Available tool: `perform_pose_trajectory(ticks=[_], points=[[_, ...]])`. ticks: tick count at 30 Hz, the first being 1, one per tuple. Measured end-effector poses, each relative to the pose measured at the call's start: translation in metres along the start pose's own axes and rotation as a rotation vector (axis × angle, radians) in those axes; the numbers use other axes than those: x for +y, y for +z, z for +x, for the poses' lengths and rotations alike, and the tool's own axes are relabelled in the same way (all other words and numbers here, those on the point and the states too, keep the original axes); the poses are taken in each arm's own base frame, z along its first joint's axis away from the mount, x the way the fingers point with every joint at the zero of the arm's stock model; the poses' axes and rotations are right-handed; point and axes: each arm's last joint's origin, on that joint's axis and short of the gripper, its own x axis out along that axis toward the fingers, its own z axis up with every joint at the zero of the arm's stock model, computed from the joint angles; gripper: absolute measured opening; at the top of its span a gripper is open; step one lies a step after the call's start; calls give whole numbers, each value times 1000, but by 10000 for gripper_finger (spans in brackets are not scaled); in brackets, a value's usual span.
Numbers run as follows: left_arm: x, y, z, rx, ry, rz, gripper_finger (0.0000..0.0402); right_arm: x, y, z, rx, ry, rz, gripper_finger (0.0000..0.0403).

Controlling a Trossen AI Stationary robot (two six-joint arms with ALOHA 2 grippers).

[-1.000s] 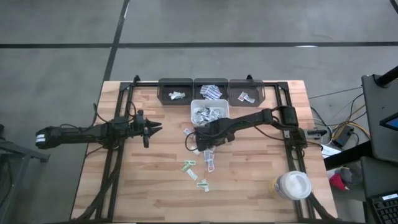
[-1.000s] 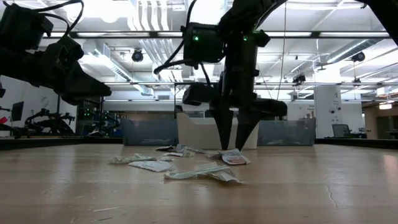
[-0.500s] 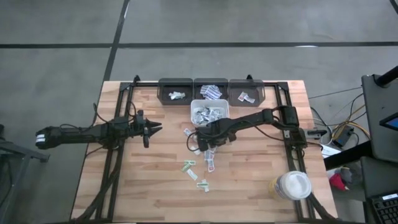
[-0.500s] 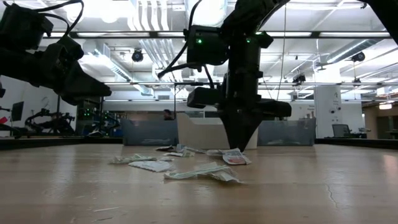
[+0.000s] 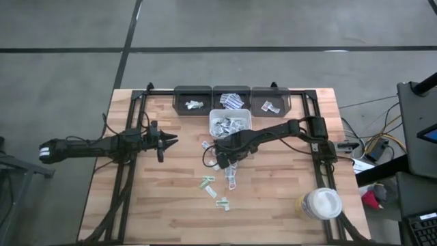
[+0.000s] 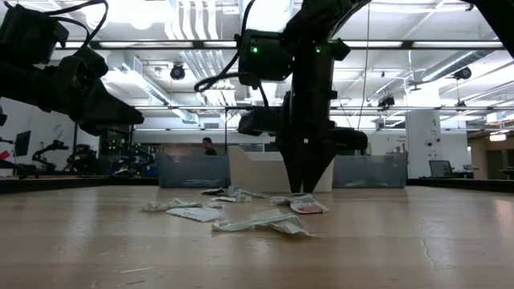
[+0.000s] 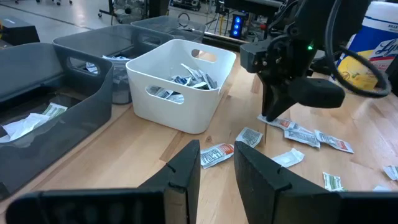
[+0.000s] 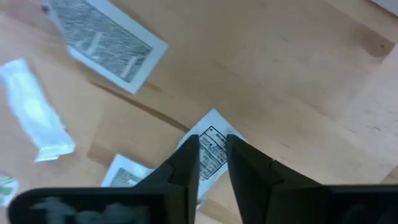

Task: Pick & Place First Aid Supplies
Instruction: Put the orange ointment pack into the right black bin

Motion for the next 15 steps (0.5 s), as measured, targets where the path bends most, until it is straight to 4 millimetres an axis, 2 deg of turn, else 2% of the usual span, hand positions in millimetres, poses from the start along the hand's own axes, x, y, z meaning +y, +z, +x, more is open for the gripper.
perform_pose_trajectory(ticks=[6, 15], points=[[0, 0, 0, 0, 0, 0, 94, 1, 1, -17, -16, 34, 9, 118], [0, 0, 0, 0, 0, 12, 94, -3, -2, -12, 10, -10, 82, 134]])
